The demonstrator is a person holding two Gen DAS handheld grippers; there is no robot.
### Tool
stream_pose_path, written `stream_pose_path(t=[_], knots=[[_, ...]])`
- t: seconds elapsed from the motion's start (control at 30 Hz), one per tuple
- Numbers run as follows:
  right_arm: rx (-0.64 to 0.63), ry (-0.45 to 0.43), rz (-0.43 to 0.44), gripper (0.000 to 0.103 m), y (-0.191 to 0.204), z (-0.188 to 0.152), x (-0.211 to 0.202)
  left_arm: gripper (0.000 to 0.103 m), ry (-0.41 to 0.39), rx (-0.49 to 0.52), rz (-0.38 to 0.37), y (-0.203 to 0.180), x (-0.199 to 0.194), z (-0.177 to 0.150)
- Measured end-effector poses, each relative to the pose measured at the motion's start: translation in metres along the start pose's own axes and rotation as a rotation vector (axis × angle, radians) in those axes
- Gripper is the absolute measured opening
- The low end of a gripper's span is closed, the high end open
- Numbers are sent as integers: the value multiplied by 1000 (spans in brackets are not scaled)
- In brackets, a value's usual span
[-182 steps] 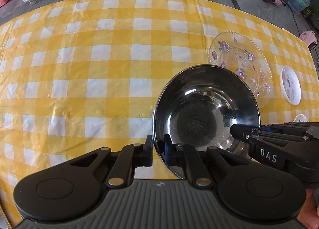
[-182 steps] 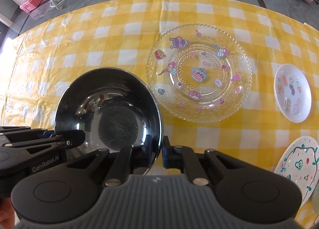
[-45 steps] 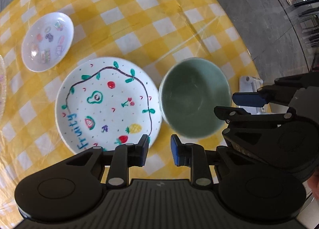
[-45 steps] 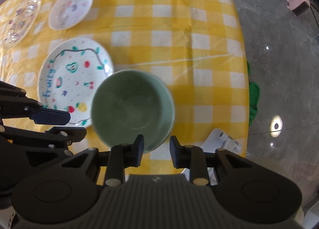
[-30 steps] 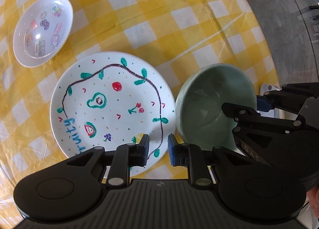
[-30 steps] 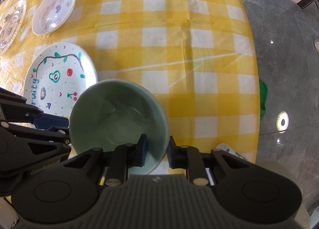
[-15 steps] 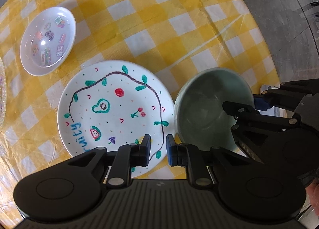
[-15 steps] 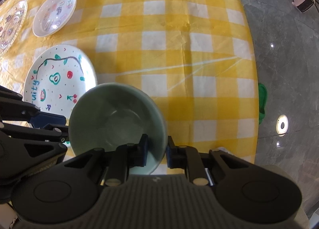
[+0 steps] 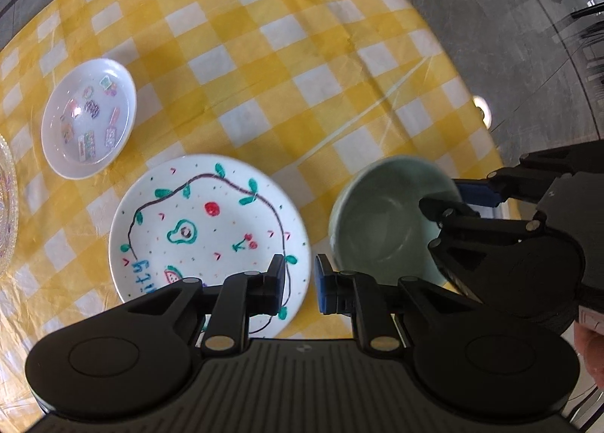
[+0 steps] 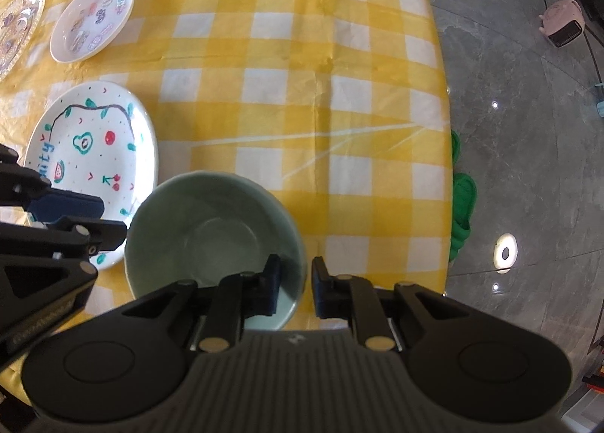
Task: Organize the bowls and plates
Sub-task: 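Lift the green bowl with the right tool toward the orange bowl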
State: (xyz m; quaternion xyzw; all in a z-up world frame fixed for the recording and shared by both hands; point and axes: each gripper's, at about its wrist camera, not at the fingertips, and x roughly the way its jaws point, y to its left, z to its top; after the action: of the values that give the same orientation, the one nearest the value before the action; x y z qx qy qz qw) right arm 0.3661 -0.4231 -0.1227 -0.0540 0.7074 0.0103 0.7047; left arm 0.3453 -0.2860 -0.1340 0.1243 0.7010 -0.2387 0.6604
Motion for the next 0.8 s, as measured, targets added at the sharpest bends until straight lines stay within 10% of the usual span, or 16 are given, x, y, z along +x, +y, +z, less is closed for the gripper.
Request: stream_pose_path(t=[0.8], knots=[[106,-21,119,18,-27,-10,5,31,-65,-53,-133,-1,0,-10]])
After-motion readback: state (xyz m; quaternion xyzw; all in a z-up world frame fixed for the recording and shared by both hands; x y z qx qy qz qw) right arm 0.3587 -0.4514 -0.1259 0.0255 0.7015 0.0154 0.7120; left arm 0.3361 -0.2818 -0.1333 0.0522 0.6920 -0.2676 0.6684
